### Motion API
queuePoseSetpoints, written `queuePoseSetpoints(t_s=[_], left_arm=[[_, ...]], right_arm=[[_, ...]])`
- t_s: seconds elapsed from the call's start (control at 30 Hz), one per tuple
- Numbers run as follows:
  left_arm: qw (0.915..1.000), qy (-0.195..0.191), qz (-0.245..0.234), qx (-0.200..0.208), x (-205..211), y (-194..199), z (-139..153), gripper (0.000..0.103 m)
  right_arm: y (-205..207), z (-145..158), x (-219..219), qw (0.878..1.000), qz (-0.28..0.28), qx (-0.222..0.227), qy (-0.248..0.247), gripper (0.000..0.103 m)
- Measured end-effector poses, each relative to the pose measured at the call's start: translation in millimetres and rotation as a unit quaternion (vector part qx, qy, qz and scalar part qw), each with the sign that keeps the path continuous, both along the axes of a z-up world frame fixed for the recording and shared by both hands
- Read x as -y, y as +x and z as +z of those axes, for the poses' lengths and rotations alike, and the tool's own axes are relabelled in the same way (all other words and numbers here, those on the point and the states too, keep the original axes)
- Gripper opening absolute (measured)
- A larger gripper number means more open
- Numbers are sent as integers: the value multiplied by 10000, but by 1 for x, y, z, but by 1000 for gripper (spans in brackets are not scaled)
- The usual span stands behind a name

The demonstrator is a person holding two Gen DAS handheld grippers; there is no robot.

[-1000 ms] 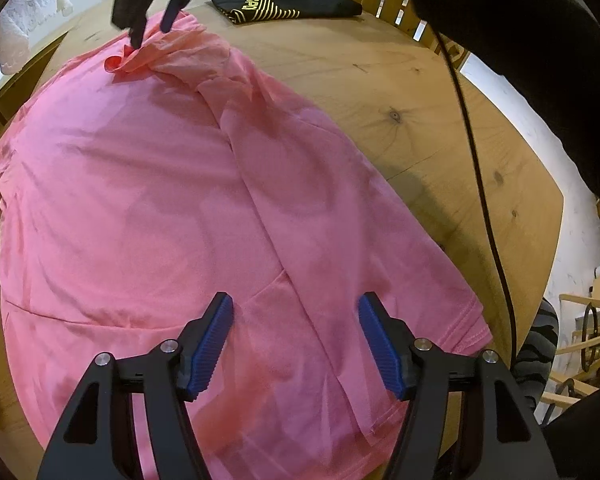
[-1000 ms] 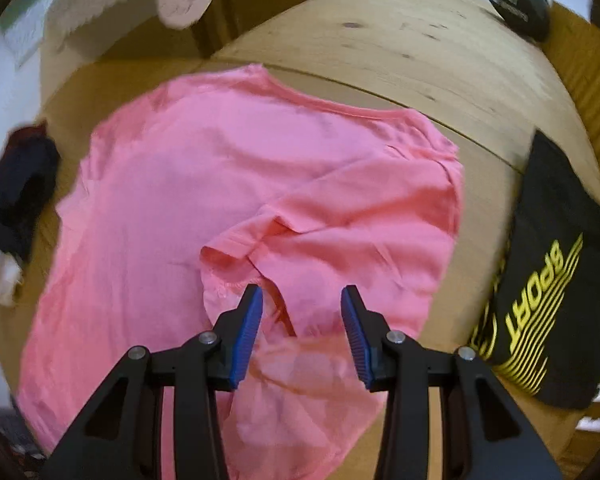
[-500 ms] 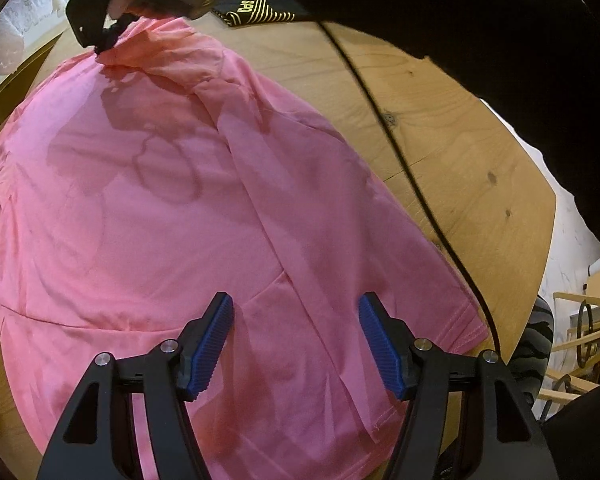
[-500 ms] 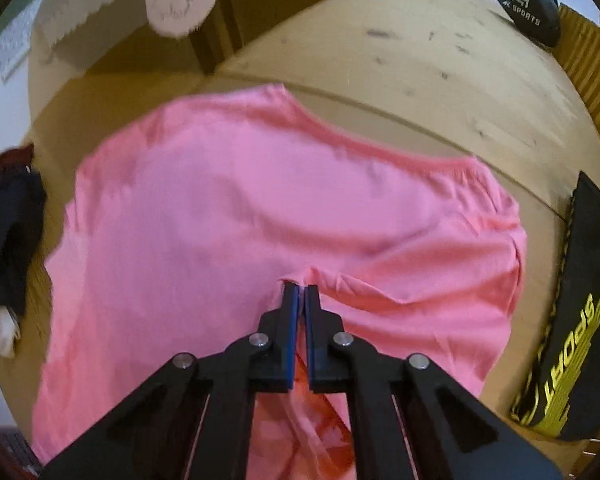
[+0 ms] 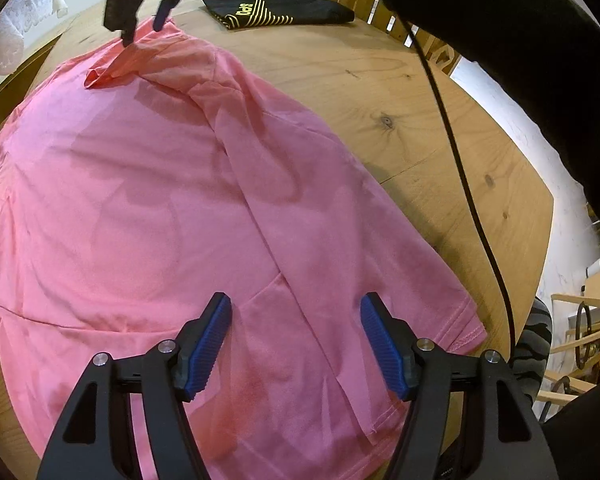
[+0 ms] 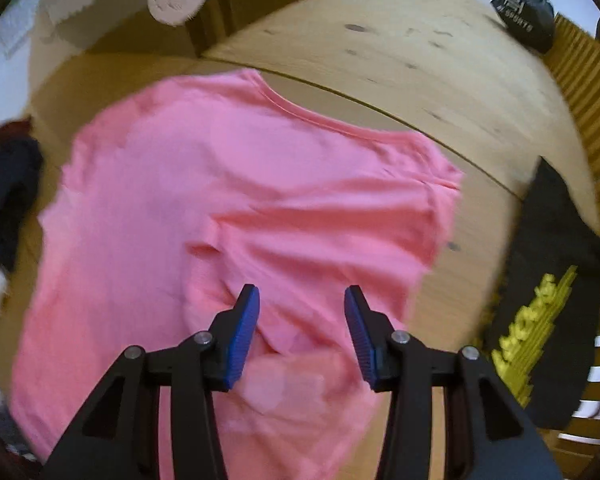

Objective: Fold clothes

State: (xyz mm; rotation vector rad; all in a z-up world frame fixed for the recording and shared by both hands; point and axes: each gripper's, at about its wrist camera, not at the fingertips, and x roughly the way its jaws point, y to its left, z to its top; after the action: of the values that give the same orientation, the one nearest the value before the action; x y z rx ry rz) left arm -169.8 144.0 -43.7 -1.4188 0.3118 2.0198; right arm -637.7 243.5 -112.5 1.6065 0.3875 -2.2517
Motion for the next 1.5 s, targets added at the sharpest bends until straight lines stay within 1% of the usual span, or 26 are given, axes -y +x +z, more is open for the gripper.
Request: queuePoseSetpoints(t_s=[0.07, 0.2, 0.23, 0.27, 0.3, 0.37, 0.4, 0.5, 0.57, 0.67, 0.8, 0.83, 0.9, 0.93, 0.97, 1.0, 1.03, 1.07, 1.1, 1.33, 1.43, 1.5], left_arm=[[10000, 9, 17, 9, 0, 1, 0, 66], [10000, 6, 22, 37, 2, 3, 1, 66], [10000, 6, 18, 46, -6, 8, 1, 66], [10000, 5, 6, 55, -5, 10, 2, 66], [10000, 5, 1, 62, -5, 11, 2, 66], [10000, 22, -1, 74, -3, 12, 3, 66], [10000, 28, -9, 68, -3, 10, 4, 66], [10000, 45, -20, 58, -7, 5, 5, 66], [10000, 65, -14, 67, -7, 3, 5, 66], [9999, 86, -16, 73, 5, 9, 12, 66], [9999, 87, -16, 87, 7, 10, 13, 66], [9999, 89, -15, 90, 8, 10, 13, 66], [9999, 89, -2, 109, 10, 11, 14, 66], [9999, 86, -12, 116, 10, 11, 15, 66], [9999, 75, -27, 110, 11, 12, 15, 66], [9999, 63, -43, 103, 12, 13, 16, 66], [9999, 78, -40, 110, 13, 14, 16, 66], [9999, 94, -36, 118, 14, 14, 17, 66], [9999, 110, -32, 125, 15, 15, 17, 66], [9997, 208, 81, 96, 29, 23, 27, 66], [9998, 151, 106, -101, 30, 33, 34, 66], [9996, 175, 165, -114, 34, 36, 31, 66]], right_arm=[[1, -3, 3, 9999, 112, 48, -64, 44], [3, -10, 21, 9991, 399, 60, 91, 44], [2, -13, 25, 9990, 432, 93, 109, 44], [1, -15, 28, 9988, 464, 125, 127, 43], [-1, -17, 28, 9990, 405, 148, 113, 40], [-5, -16, 24, 9993, 306, 199, -58, 9], [-7, -16, 21, 9993, 266, 226, -154, 6], [-12, -10, 13, 9986, 143, 266, -442, 4], [-17, -6, 7, 9974, 37, 288, -653, 4], [-25, 5, -4, 9915, -221, 296, -1249, 3], [-33, 11, -7, 9754, -523, 453, -2093, 3], [-35, 9, 0, 9741, -579, 482, -2131, 4], [-35, 1, 13, 9805, -531, 594, -1796, 7], [-32, 0, 18, 9833, -480, 609, -1648, 11], [-30, 0, 22, 9858, -428, 625, -1500, 18], [-26, 5, 16, 9851, -407, 595, -1564, 22], [-23, 14, 6, 9826, -401, 544, -1728, 30], [-19, 23, -4, 9799, -395, 493, -1891, 33], [-13, 26, -14, 9796, -436, 467, -1905, 33], [33, 21, -78, 9845, -846, 414, -1480, 33], [76, 8, -83, 9834, -648, 593, -1589, 33], [102, 6, -84, 9825, -553, 673, -1648, 33]])
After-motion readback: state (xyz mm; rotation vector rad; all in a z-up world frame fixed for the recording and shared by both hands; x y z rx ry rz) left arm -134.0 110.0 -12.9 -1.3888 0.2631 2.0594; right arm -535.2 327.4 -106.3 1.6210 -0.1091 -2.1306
